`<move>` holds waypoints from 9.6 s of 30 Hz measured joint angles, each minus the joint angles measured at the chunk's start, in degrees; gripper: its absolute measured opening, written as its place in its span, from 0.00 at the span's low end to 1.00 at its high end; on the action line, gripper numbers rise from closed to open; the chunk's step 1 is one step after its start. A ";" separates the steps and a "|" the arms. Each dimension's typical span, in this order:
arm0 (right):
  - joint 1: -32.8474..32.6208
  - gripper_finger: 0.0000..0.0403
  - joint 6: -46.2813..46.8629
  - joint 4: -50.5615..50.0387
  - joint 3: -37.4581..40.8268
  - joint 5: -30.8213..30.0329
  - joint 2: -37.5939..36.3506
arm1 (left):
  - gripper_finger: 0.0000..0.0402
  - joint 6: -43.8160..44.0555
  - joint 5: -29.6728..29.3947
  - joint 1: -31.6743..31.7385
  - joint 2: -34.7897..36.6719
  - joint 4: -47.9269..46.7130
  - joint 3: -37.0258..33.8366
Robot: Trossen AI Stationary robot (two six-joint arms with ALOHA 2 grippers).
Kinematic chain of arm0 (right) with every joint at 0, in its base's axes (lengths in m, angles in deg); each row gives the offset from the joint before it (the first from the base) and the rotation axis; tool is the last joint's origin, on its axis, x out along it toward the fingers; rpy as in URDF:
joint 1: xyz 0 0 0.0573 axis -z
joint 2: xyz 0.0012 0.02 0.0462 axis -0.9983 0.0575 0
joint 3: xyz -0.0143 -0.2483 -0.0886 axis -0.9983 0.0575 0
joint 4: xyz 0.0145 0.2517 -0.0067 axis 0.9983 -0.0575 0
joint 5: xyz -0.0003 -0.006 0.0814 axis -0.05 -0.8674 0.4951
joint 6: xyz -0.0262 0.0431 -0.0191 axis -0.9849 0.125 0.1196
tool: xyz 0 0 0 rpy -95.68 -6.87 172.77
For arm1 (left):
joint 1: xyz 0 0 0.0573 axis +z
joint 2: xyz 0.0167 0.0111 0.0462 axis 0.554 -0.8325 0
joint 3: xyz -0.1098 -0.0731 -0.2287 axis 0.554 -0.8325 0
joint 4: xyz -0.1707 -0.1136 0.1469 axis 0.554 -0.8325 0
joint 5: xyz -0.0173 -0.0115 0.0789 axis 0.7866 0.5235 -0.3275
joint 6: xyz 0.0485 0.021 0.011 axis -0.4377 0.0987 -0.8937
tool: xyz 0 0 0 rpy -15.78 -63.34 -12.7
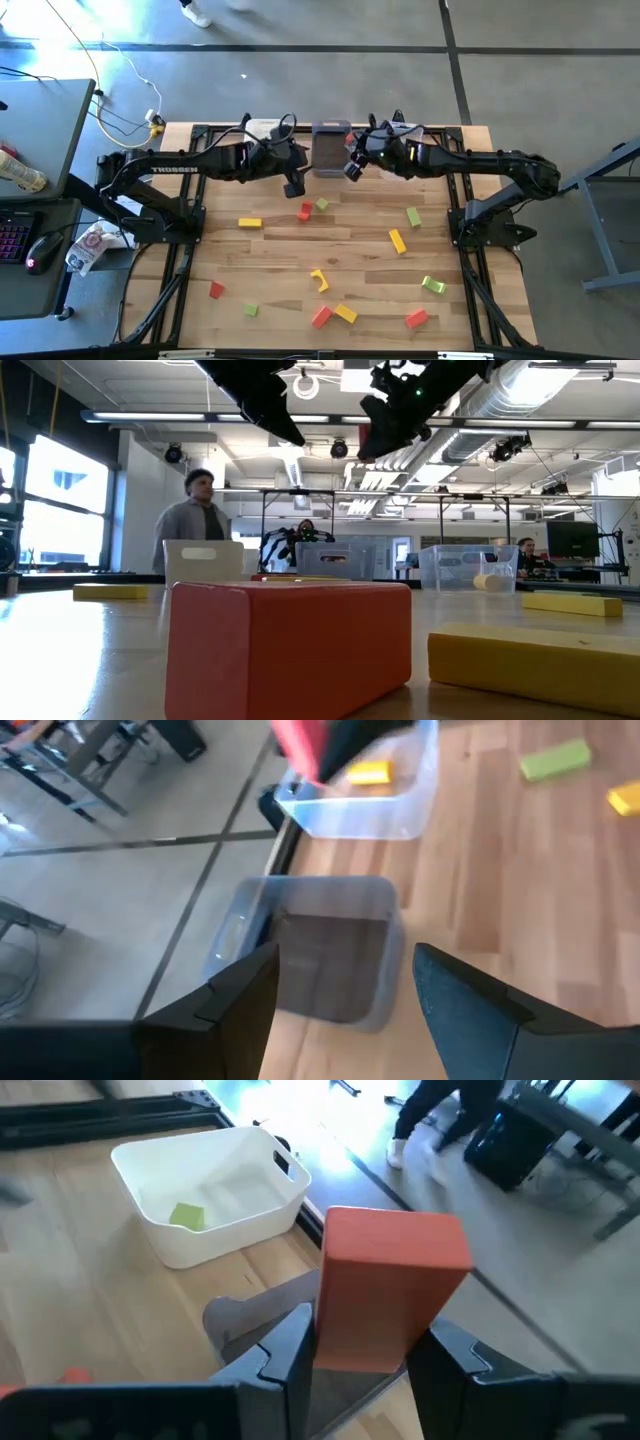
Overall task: Sort & place blocks by color
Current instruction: Put the orange block into the black bin, then put the yellow block into the transparent bin
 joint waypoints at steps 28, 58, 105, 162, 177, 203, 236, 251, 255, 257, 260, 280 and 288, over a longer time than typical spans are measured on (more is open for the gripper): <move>9.39 0.26 4.67 6.82 0.00 15.88 16.74 | 0.54 7.06 0.10 -5.87 0.00 -9.29 0.00; 9.63 0.39 5.28 7.17 0.00 16.97 21.16 | 0.54 9.03 1.26 -5.85 0.00 -11.86 0.00; -10.66 0.48 31.29 -34.24 0.00 20.37 7.65 | 0.54 9.22 1.24 -5.85 0.00 -13.07 0.00; -37.05 0.48 74.73 -53.25 0.04 14.81 7.87 | 0.54 11.99 1.24 -5.85 0.00 -12.88 0.00; -34.38 0.48 68.51 -64.24 0.07 14.88 7.80 | 0.54 12.00 1.22 -5.83 0.00 -12.57 0.00; -32.92 0.48 66.17 -65.18 4.87 16.94 5.49 | 0.54 11.98 1.22 -5.83 0.00 -12.59 0.00; -32.69 0.44 75.68 -30.02 23.54 16.25 -5.22 | 0.54 12.20 1.23 -5.83 0.00 -12.55 0.00; -32.66 0.44 76.27 -26.95 23.54 19.59 3.36 | 0.54 12.20 1.22 -5.83 0.00 -12.44 0.00; -32.64 0.37 76.37 -26.95 23.47 19.80 3.69 | 0.54 12.20 1.22 -5.83 -0.02 -12.35 0.00; -32.64 0.30 76.69 -27.14 23.47 19.78 3.67 | 0.54 12.17 1.22 -5.84 -0.02 -12.30 0.00; -32.64 0.19 76.44 -27.06 23.41 19.55 3.56 | 0.54 12.04 1.22 -5.83 0.00 -12.29 0.00; -28.07 0.18 67.71 -28.52 23.61 9.12 -10.52 | 0.54 10.74 0.49 -5.83 -0.01 -12.82 -0.02; -20.80 0.18 56.77 -27.88 23.56 1.94 -17.02 | 0.54 8.42 0.30 -5.84 -0.02 -13.55 -0.02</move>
